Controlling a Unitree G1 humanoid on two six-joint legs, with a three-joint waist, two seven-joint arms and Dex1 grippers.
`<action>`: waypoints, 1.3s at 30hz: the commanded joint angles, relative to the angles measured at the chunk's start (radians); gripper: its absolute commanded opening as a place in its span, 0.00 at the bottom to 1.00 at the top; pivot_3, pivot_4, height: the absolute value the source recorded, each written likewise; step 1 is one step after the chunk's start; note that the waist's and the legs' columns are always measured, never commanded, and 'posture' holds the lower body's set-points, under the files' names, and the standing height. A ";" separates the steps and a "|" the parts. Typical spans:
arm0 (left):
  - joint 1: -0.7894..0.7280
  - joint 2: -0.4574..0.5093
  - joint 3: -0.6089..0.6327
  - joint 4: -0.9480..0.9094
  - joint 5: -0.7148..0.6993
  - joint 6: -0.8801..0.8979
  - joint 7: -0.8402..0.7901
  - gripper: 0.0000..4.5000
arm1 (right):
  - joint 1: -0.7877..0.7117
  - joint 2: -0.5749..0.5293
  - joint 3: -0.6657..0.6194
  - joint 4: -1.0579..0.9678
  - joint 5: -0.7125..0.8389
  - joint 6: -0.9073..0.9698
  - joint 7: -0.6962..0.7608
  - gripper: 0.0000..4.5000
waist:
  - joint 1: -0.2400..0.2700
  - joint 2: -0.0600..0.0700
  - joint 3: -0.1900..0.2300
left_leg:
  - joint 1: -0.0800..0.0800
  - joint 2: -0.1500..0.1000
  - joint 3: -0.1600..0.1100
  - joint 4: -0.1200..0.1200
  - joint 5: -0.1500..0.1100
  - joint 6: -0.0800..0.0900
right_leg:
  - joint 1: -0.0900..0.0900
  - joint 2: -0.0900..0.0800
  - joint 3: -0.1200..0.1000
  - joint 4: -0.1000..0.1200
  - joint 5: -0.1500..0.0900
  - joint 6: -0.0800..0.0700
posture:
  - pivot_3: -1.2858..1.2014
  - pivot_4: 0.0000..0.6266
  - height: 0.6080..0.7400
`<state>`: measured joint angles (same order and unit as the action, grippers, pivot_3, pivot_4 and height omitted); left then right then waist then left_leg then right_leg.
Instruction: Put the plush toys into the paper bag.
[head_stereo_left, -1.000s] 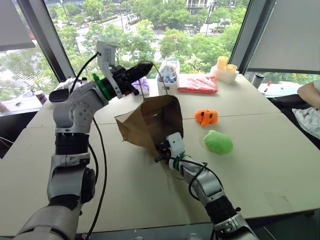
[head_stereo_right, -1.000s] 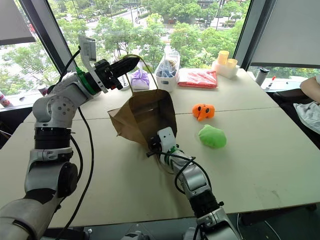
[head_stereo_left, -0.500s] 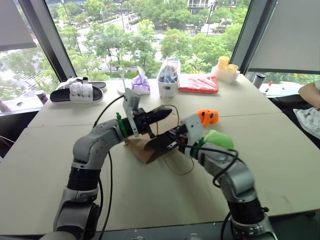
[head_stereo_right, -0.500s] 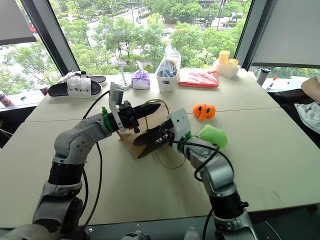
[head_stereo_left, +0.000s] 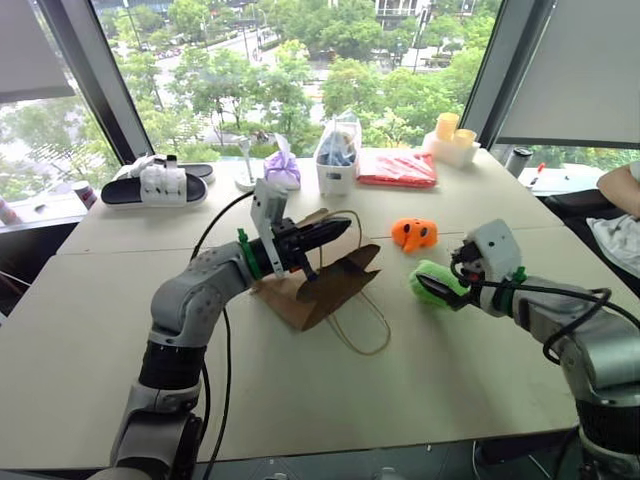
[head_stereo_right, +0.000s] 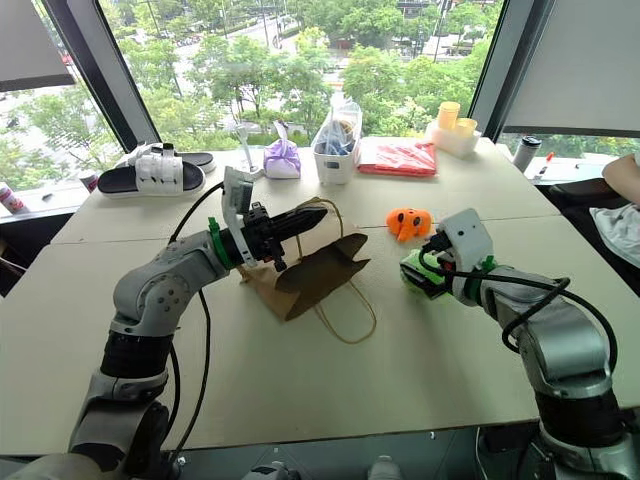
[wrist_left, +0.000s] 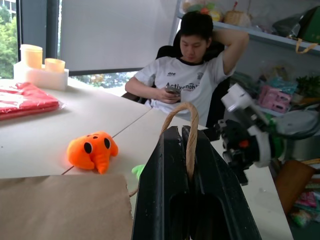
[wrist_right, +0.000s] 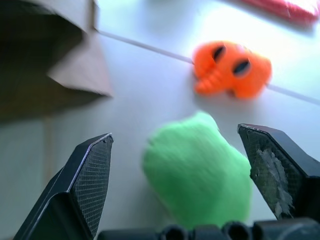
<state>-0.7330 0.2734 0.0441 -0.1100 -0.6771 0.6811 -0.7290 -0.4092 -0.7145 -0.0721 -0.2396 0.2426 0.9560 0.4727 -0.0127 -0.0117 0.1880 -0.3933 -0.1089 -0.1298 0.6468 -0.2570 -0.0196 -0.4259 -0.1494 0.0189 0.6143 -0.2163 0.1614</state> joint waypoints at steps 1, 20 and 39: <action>-0.049 0.009 0.039 -0.017 -0.013 -0.031 0.011 0.00 | -0.031 0.008 0.061 0.185 -0.072 -0.173 0.021 0.99 | -0.001 0.000 0.000 | 0.000 0.000 0.000 0.000 0.000 0.000 | 0.000 0.000 0.000 0.000 0.000 0.000 | 0.52 0.24 1.00; -0.015 0.028 0.015 -0.009 0.017 -0.053 0.007 0.00 | -0.127 -0.022 0.020 0.088 -0.033 -0.221 0.126 0.00 | -0.001 0.001 0.001 | 0.000 0.000 -0.002 0.000 0.003 -0.005 | 0.000 0.000 0.001 -0.001 0.000 0.000 | 0.52 0.24 1.00; -0.056 0.007 0.043 0.036 0.006 -0.070 0.021 0.00 | -0.271 0.170 0.382 -0.128 -0.058 -0.089 0.083 0.00 | -0.001 -0.001 0.000 | 0.000 0.000 -0.004 0.000 0.003 -0.005 | 0.000 0.000 0.001 -0.001 0.000 0.000 | 0.52 0.24 1.00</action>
<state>-0.7616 0.2759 0.0600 -0.0404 -0.6462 0.6092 -0.7150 -0.6358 -0.5706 0.2871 -0.4033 0.2157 0.9254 0.5639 -0.0138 -0.0125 0.1880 -0.3934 -0.1084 -0.1338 0.6473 -0.2543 -0.0245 -0.4260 -0.1490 0.0194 0.6134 -0.2159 0.1612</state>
